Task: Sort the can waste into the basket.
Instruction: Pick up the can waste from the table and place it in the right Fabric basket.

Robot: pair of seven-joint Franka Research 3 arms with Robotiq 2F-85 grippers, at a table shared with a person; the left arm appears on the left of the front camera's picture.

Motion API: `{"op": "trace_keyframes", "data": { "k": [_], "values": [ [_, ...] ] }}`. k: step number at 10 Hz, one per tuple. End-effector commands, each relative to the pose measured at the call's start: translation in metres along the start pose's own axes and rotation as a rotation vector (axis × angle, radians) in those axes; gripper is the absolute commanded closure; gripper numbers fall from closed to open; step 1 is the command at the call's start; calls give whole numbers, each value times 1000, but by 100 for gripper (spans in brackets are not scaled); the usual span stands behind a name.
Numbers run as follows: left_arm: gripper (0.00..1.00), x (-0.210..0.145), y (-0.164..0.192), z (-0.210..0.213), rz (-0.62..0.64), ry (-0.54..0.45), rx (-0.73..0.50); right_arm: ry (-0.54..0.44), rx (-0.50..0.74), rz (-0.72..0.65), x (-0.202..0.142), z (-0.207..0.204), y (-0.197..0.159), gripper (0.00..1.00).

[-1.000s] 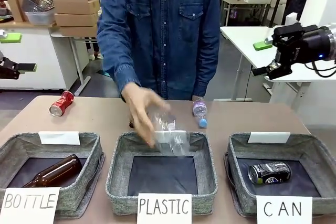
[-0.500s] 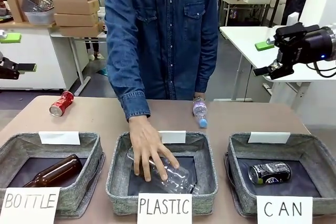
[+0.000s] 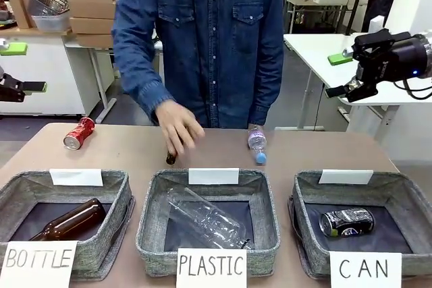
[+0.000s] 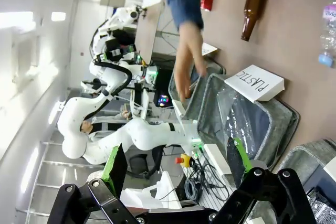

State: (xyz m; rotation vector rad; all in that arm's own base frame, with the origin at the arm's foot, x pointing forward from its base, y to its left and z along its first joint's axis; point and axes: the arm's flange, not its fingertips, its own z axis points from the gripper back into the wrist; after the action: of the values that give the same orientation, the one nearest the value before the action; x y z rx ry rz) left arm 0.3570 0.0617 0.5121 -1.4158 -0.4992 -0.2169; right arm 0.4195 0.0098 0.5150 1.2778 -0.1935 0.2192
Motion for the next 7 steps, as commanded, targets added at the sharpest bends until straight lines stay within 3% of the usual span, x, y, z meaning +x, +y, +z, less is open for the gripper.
{"op": "trace_keyframes", "data": {
  "k": [1,3,5,6,7],
  "values": [
    [0,0,0,0,0,0,0,13,-3,18,0,2,0,0],
    [0,41,24,-2,-48,58,472,13,-3,18,0,2,0,0],
    [0,74,61,3,-67,211,1093,13,-3,18,0,2,0,0],
    [0,79,72,2,-72,284,1239,13,-3,18,0,2,0,0],
    [0,82,78,-5,-67,348,1236,13,-3,18,0,2,0,0]
  ]
}}
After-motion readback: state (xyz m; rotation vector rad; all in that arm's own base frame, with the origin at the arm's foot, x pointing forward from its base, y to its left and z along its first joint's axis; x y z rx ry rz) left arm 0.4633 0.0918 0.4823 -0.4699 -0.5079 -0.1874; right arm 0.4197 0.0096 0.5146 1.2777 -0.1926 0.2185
